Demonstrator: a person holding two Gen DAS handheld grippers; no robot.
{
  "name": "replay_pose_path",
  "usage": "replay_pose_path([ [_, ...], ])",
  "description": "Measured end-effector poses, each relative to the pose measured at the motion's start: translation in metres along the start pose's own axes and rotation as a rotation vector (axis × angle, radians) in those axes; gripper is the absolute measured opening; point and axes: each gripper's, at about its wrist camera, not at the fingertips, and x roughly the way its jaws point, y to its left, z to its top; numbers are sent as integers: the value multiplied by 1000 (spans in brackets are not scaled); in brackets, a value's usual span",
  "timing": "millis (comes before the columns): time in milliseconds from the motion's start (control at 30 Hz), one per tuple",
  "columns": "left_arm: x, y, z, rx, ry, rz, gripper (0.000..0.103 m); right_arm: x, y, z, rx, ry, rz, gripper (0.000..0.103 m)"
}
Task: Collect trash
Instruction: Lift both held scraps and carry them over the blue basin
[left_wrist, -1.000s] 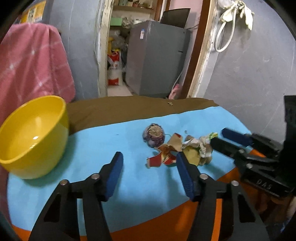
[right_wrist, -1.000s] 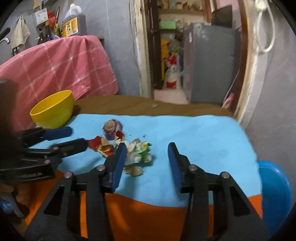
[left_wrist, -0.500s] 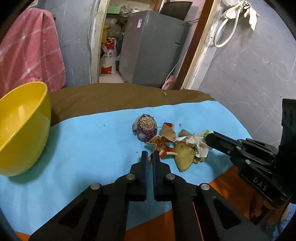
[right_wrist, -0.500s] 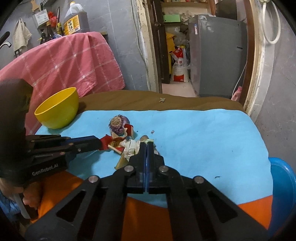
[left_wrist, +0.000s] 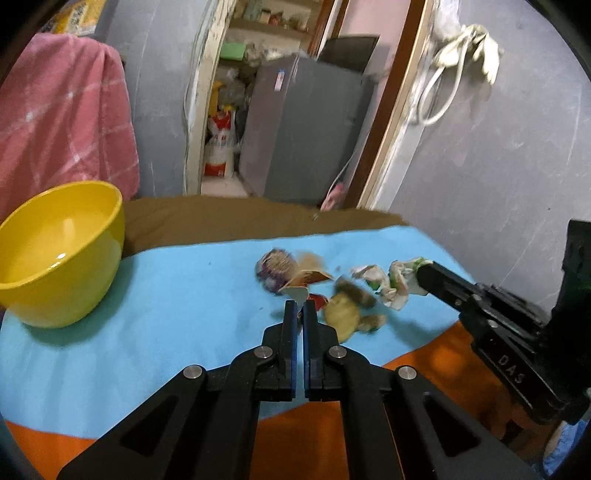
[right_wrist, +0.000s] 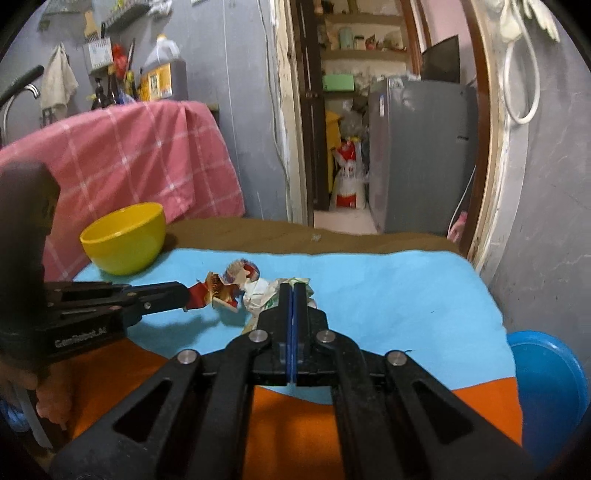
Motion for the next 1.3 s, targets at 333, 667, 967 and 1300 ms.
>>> replay_pose_path([
  [333,-46,-65,8,64,-259,-47,1,-84,-15,4,6,-308,-163,10],
  [667,-52,-159,23,158,-375,-218,1,-163,-59,-6,46,-474,-446,11],
  [967,-6,-229,25,185,-227,-357,1,-185,-116,-24,178,-409,-609,11],
  [1300,59,-266,21,245,6,-327,1,-161,-174,-47,320,-198,-632,11],
])
